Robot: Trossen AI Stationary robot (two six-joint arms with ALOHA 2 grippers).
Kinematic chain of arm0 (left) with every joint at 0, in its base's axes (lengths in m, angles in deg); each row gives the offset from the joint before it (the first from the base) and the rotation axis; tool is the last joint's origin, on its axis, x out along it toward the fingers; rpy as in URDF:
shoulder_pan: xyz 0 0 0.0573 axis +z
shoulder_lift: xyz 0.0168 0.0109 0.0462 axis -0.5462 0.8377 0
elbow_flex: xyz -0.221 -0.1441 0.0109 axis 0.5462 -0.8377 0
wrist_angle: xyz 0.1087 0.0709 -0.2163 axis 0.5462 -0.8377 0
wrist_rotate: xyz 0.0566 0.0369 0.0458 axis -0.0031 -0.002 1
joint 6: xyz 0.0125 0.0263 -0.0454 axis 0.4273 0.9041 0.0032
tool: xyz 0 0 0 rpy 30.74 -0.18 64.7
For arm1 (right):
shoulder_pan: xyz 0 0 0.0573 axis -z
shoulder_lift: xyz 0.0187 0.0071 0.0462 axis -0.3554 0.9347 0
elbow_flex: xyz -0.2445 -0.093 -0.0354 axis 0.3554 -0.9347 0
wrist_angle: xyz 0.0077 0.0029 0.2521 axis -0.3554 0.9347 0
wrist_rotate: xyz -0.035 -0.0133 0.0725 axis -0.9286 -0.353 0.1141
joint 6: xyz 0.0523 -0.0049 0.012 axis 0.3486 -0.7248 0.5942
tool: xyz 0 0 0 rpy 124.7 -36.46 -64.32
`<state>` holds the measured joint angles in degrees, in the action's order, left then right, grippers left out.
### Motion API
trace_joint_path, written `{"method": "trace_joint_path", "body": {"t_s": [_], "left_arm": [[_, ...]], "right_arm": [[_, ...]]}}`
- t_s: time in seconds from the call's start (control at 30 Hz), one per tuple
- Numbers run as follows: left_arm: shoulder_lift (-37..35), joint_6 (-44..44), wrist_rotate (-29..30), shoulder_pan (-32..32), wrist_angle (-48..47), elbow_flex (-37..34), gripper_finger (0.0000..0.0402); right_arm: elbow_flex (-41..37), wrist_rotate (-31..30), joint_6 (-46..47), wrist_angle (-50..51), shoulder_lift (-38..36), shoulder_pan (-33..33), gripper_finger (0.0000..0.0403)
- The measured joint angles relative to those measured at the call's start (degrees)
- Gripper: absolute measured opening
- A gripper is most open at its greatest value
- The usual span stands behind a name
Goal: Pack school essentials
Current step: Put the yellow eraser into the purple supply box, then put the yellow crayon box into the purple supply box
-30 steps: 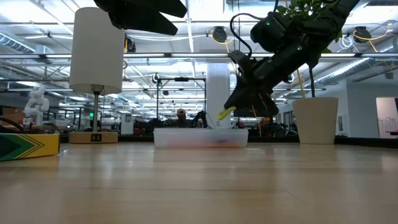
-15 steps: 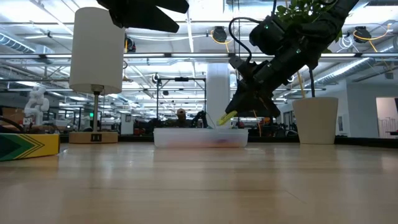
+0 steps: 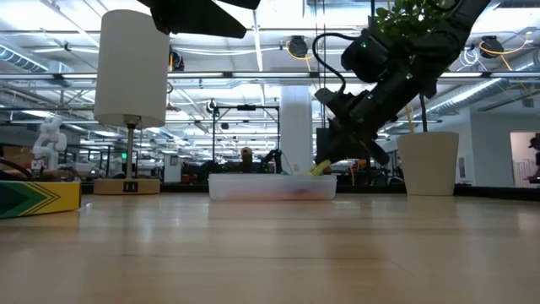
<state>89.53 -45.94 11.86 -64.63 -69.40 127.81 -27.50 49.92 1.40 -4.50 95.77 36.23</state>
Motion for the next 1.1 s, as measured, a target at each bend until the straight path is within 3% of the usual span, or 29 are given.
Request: {"method": "trace_joint_path", "body": {"t_s": [0.3, 1.1], "left_arm": [[0.0, 0.0, 0.0, 0.4, 0.1, 0.0, 0.0324], [0.0, 0.0, -0.1, 0.4, 0.7, 0.0, 0.0324]], "right_arm": [[-3.1, 0.3, 1.8, -5.0, 0.0, 0.0, 0.0039], [-3.2, 1.8, 0.0, -10.1, 0.0, -0.3, 0.0183]]}}
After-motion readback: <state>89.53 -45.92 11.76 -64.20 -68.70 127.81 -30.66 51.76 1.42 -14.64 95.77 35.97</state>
